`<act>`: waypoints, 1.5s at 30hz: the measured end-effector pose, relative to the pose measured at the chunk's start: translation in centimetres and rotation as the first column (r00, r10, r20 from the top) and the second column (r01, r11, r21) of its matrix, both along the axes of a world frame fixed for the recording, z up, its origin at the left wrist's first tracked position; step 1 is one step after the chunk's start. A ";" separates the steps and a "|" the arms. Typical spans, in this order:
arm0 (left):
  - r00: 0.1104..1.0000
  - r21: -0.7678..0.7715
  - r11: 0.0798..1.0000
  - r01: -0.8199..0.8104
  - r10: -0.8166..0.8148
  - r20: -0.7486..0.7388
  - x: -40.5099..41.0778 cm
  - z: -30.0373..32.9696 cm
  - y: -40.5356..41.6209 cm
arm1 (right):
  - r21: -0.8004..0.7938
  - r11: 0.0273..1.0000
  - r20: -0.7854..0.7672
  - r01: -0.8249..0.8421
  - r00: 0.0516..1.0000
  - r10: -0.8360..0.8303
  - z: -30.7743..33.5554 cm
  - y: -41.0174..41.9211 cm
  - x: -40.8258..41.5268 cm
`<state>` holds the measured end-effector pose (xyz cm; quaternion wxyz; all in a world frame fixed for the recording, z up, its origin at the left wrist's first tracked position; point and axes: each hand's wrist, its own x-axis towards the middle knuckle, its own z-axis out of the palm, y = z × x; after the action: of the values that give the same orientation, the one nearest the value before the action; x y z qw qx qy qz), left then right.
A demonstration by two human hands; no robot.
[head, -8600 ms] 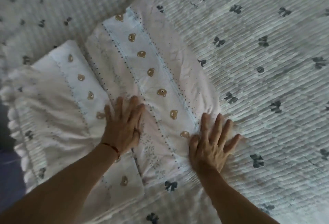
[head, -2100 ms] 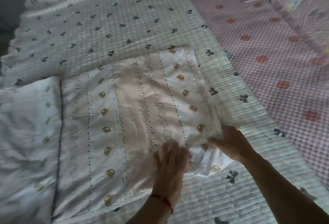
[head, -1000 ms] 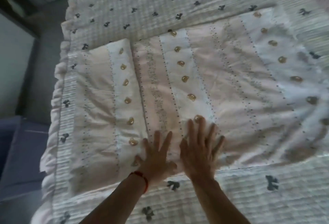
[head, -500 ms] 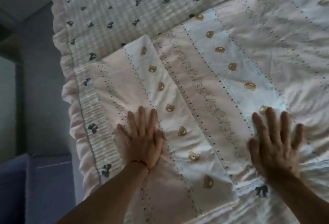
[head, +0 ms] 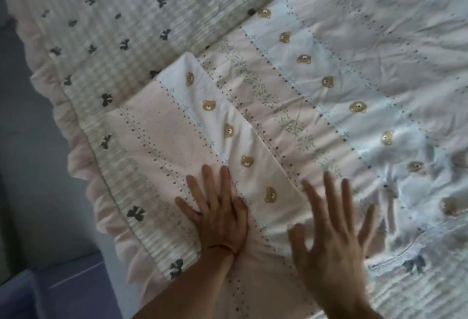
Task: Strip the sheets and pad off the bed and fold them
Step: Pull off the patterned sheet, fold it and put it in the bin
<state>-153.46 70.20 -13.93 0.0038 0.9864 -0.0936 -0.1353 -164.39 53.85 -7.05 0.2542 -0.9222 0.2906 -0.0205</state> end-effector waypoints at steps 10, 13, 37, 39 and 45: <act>0.981 -0.032 0.982 0.188 -0.189 -0.048 0.5 1.5 0.9 | -0.158 0.984 -0.138 0.076 0.986 -0.099 -6.4 8.0 1.7; 0.897 -0.113 0.893 0.436 -0.441 -0.028 3.0 4.4 3.2 | -0.176 0.980 -0.107 0.094 0.988 -0.113 -7.4 7.2 1.8; 0.711 0.065 0.718 0.694 -0.696 0.096 28.3 0.1 -3.8 | -0.096 0.984 -0.003 0.152 0.988 -0.153 -7.6 7.4 2.3; 0.710 0.067 0.718 0.692 -0.695 0.111 28.2 0.1 -3.8 | -0.087 0.986 0.019 0.143 0.990 -0.141 -7.4 7.4 2.3; 0.720 0.068 0.725 0.685 -0.689 0.087 28.9 -0.9 -4.0 | -0.130 0.983 -0.022 0.131 0.991 -0.135 -6.2 7.0 2.3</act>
<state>-124.56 66.20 -14.87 -0.0668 0.8872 -0.4503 -0.0758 -162.14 60.81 -13.28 0.1879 -0.9154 0.3536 -0.0417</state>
